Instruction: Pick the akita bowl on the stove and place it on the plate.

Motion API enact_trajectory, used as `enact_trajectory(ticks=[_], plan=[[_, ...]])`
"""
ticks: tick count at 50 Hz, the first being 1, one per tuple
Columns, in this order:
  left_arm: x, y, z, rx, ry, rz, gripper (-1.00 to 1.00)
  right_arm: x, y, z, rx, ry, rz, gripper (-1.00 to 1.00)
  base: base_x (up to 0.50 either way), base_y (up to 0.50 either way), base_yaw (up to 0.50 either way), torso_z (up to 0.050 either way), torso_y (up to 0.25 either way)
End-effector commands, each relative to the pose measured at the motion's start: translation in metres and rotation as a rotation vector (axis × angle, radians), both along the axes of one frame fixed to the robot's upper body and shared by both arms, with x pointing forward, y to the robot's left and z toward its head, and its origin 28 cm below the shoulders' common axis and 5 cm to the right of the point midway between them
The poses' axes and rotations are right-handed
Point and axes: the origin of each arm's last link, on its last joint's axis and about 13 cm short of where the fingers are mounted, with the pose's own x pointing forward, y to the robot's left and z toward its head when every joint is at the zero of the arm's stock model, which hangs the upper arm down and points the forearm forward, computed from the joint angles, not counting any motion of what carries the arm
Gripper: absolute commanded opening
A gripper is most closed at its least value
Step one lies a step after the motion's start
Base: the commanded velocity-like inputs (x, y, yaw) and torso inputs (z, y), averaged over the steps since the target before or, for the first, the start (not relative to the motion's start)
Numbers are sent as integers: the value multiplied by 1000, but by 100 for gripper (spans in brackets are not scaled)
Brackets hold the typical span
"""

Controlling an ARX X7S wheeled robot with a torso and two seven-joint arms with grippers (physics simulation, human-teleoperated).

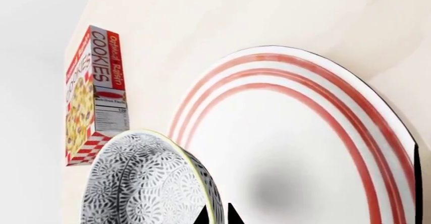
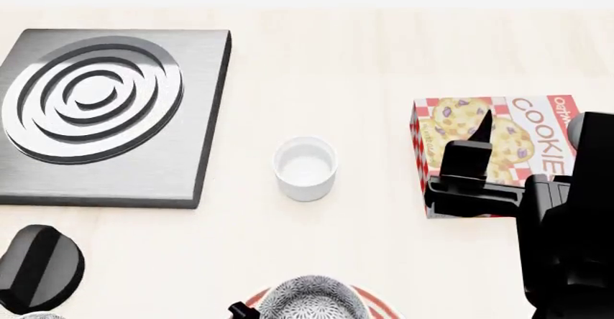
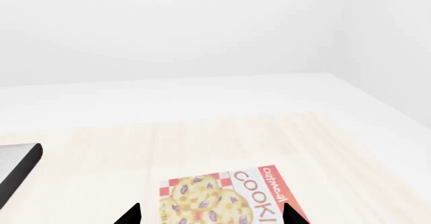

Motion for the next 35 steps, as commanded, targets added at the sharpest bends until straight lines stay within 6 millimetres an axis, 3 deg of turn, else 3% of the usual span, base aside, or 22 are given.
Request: enact_trajectory(ticks=[1, 35], plan=[[0, -8, 3, -51, -17, -28, -100, 1, -1, 0, 18, -7, -1, 100, 0, 0, 0, 0, 0], [-4, -10, -5, -68, 0, -29, -100, 0, -1, 1, 18, -7, 0, 100, 0, 0, 0, 0, 0]])
